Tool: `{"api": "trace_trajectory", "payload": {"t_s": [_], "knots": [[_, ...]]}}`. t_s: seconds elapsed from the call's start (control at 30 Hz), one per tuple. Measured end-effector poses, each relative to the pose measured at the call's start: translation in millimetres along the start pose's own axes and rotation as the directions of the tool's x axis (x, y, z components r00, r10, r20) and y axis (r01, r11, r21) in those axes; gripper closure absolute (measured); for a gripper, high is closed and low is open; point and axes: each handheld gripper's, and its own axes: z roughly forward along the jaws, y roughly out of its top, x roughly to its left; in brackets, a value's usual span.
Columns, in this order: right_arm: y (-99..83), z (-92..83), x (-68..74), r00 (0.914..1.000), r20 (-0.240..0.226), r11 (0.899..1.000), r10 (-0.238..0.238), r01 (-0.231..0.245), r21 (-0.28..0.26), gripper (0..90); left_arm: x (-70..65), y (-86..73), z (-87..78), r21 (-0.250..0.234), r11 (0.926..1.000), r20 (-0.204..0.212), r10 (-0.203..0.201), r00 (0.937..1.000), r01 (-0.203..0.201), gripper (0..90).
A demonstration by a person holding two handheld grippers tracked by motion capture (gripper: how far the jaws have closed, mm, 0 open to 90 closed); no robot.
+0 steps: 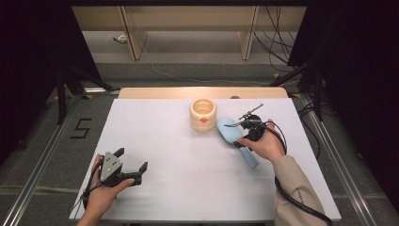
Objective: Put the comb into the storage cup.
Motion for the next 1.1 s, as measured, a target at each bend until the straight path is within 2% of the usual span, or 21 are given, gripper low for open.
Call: {"api": "trace_trajectory", "payload": {"t_s": [0.1,0.2,0.43,0.6,0.7,1.1], "knots": [[1.7,3.1,1.3,1.0,-0.006,1.0,-0.002,0.002,0.016,18.0,0.1,0.0,-0.2,0.0,1.0,0.0,0.0,1.0,0.0,2.1],[4.6,7.7,2.2,0.9994,-0.033,0.998,-0.012,0.015,0.066,21.4,-0.1,-0.2,0.1,0.0,1.0,0.002,-0.002,1.0,0.002,2.1],[6.8,18.5,3.2,0.9993,-0.035,0.99,0.014,-0.009,0.14,22.6,0.0,0.1,-0.1,-0.001,1.0,0.001,-0.001,1.0,0.001,2.1],[7.9,23.0,5.6,0.9997,-0.022,0.987,0.008,-0.005,0.16,24.1,-0.1,0.1,-0.2,-0.001,1.0,0.001,0.0,1.0,0.0,2.1],[9.1,25.9,6.7,0.9995,-0.022,0.983,0.02,-0.016,0.185,27.7,0.1,0.1,-0.3,-0.001,1.0,0.001,-0.001,1.0,0.001,2.1],[11.6,32.0,5.2,0.9992,-0.017,0.975,0.036,-0.032,0.219,38.4,0.2,0.0,-0.4,-0.003,1.0,0.002,0.0,1.0,0.0,2.2]]}}
